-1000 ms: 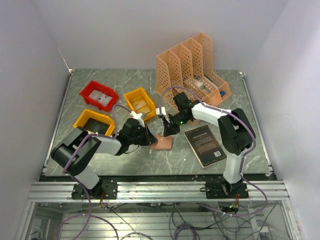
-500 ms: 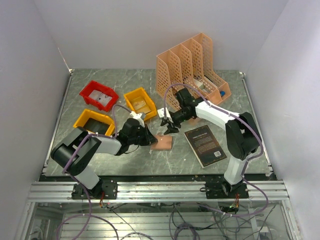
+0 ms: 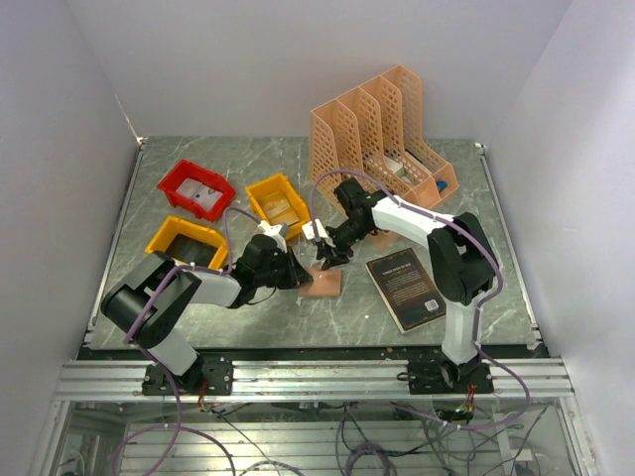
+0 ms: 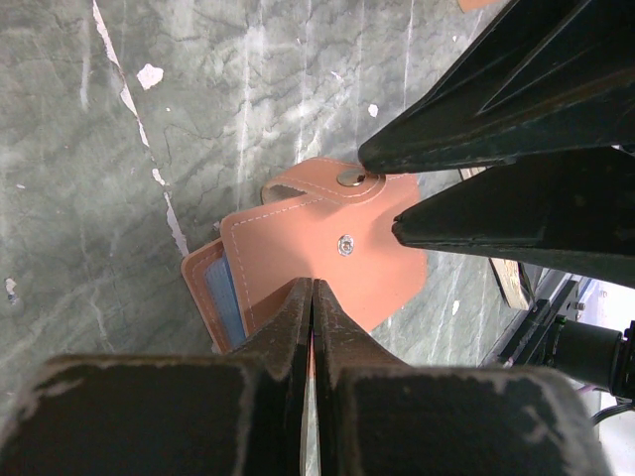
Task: Put the credit cards into the card holder
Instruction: Close the card holder at the center of the board.
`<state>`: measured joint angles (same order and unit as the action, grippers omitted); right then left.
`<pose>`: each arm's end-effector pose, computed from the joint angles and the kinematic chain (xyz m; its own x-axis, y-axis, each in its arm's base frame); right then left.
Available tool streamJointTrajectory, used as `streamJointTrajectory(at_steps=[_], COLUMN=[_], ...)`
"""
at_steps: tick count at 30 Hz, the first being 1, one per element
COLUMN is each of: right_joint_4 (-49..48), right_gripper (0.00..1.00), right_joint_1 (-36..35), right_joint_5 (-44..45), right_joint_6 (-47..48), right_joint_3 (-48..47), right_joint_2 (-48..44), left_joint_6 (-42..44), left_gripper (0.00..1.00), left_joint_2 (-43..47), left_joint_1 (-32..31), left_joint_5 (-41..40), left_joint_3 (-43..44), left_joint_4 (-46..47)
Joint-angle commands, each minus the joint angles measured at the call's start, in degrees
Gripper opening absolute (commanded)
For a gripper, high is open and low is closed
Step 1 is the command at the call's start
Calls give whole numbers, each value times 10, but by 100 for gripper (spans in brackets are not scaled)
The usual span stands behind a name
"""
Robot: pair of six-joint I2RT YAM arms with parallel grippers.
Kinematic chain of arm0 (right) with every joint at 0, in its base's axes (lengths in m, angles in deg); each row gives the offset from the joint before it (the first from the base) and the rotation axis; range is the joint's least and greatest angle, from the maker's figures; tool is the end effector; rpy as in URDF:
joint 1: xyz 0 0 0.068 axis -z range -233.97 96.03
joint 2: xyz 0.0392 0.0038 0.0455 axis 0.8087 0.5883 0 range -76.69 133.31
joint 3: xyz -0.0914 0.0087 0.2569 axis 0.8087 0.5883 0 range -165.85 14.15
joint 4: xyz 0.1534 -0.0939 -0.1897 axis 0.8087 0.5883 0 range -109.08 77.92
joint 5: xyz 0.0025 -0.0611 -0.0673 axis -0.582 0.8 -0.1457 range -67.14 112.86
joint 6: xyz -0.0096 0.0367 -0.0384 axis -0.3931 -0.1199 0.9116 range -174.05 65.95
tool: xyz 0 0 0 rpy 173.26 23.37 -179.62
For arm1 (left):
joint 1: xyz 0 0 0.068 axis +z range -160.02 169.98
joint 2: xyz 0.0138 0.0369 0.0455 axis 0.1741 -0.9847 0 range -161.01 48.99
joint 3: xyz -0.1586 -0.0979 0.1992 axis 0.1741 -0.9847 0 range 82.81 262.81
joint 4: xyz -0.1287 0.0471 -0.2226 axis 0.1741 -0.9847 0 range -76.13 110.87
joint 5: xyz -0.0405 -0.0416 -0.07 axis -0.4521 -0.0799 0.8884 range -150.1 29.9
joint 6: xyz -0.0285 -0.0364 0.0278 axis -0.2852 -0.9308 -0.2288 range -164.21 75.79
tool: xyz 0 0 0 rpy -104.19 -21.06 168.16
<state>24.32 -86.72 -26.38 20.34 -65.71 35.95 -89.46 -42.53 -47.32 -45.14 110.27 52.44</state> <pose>0.3077 0.2301 0.1805 0.2669 -0.5760 -0.7727 -0.9225 -0.3846 -0.0320 0.2169 -0.1767 0.1252 -0.8396 -0.2231 -0.4953 0.2305 0.6793 -0.6967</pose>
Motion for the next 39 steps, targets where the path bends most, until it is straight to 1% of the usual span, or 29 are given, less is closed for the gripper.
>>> streamJointTrajectory(at_steps=[1,4,9,13,17,22,26,31,34,38,39], right_joint_4=[16,22,15,22,22,7,-6,-10,-6,9,12], right_gripper=[33,27,23,16,13,11,15,15,12,0,0], right_joint_1=[-6,-6,-7,-7,-7,-10,-13,-15,-16,-17,-16], right_joint_5=[9,13,14,17,22,31,37,40,41,41,42], right_joint_6=[4,-3,-9,-10,-13,-24,-33,-36,-34,-28,-26], right_joint_3=[-22,-32,-31,-37,-38,-33,-26,-26,-28,-36,-38], right_joint_2=[16,25,27,28,28,28,26,26,27,28,28], left_joint_6=[17,17,17,17,16,15,15,12,11,13,12], left_gripper=[7,7,7,7,7,7,7,7,7,7,7], left_joint_2=[-16,-15,-12,-14,-17,-13,-13,-16,-15,-15,-15], left_joint_1=[-1,-1,-1,-1,-1,-1,-1,-1,-1,0,-1], left_joint_5=[-6,-6,-6,-6,-5,-4,-4,-1,-1,-2,-3], left_joint_3=[-9,-10,-10,-8,-8,-8,-8,-11,-11,-11,-10], left_joint_4=[-21,-21,-23,-23,-20,-21,-20,-13,-12,-15,-15])
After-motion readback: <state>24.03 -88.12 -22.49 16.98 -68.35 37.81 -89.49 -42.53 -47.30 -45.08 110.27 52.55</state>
